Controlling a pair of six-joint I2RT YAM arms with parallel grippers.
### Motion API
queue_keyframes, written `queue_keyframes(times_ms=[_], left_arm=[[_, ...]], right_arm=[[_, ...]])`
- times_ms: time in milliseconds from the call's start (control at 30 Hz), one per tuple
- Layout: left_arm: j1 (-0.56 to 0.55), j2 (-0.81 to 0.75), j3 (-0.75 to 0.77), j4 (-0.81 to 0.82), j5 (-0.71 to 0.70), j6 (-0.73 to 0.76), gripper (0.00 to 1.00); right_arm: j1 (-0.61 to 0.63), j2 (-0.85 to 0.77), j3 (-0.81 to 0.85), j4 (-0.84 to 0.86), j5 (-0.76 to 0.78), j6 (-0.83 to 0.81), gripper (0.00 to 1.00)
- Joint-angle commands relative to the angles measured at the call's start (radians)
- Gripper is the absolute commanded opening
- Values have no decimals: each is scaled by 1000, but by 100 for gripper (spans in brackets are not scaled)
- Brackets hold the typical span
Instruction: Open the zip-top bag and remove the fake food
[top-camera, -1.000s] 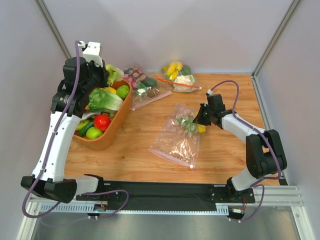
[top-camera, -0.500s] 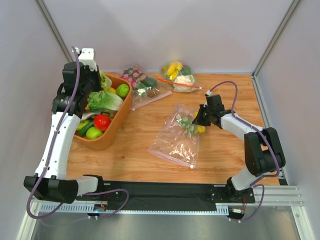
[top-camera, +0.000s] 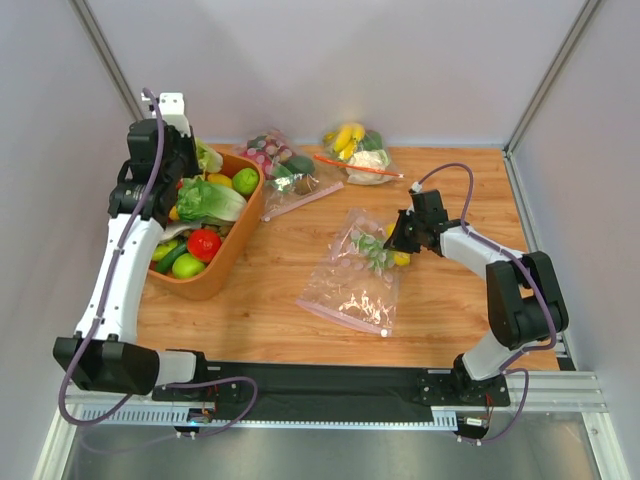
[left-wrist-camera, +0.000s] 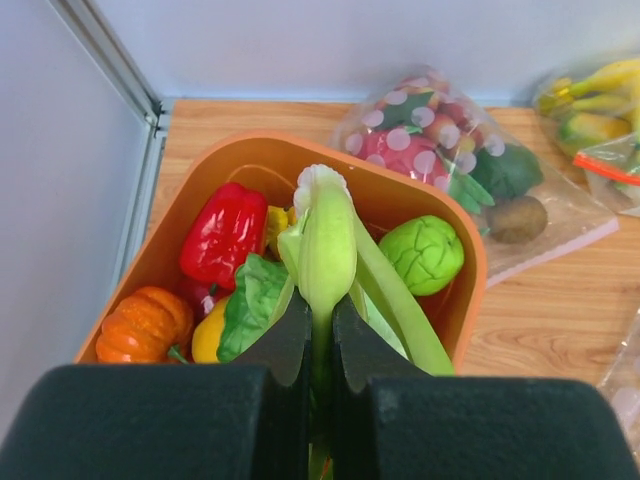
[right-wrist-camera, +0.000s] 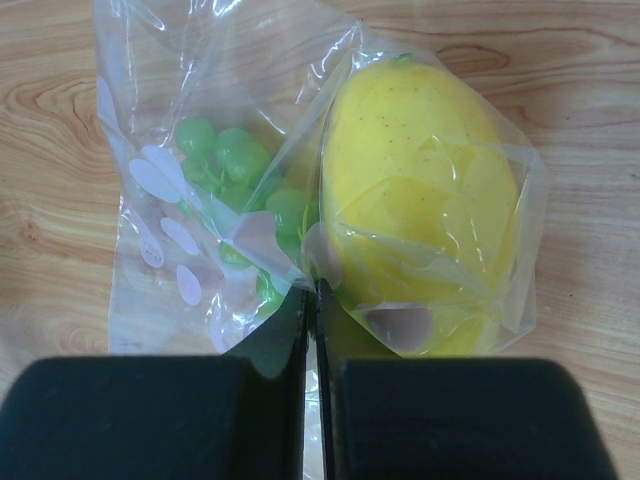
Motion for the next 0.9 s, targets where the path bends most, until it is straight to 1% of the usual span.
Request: queue_keyframes(times_ms=[0,233,433,567,633,667,767,867], left_arm=[[9,38,3,67,-41,9,0],[9,74,-23,99,-19,-12,0],[7,152,-19,100,24,-38,0],[-5,170,-34,117,87,-54,11],[-42,166,-34,132,87,-49,14],[-54,166,-34,143,87,-48,17],[-79,193,-8,154,122,-57,19],[-79,235,29,111,131,-81,20]], right_arm=[[-3,21,28,22,-2,-19,0],[-4,26,35,22,-4,-21,0],[-3,26,43,15,-7,-19,0],[-4,16,45,8,-2,-18,0],[-3,12,42,7,-1,-18,0],[-3,10,42,7,1,-18,0],[-3,4,39,4,-2,-16,0],[-3,-10,29,4,-2,-13,0]])
